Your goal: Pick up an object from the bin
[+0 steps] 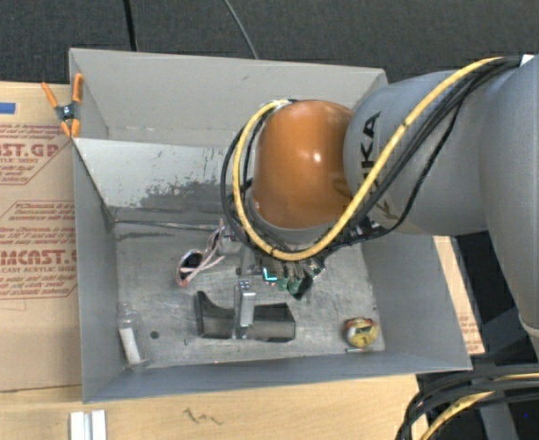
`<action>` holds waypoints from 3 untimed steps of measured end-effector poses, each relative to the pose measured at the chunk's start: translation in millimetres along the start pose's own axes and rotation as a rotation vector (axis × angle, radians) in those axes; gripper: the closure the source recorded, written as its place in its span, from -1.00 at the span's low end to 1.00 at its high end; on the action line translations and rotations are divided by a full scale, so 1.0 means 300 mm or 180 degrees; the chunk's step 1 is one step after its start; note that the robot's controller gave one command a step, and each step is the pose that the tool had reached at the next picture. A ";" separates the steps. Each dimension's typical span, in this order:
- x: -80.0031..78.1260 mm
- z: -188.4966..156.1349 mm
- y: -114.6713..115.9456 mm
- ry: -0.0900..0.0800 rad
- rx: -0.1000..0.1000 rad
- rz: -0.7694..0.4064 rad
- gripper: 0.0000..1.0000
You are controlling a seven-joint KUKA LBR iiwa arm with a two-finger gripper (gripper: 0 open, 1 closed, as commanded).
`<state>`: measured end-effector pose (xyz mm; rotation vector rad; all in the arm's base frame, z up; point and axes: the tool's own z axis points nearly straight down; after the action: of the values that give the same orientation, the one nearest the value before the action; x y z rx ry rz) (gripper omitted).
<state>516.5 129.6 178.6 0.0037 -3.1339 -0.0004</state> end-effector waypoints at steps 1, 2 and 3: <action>-0.007 -0.014 -0.002 -0.0025 -0.0004 0.0006 -1.00; 0.067 0.208 -0.123 -0.0041 -0.0004 -0.0070 -1.00; 0.091 0.236 -0.156 -0.0020 0.0002 -0.0061 -1.00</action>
Offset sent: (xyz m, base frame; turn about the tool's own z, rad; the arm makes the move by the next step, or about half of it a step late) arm -0.0371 -0.0631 -0.1086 -0.0346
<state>488.9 82.6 108.0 0.0339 -3.1399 0.0003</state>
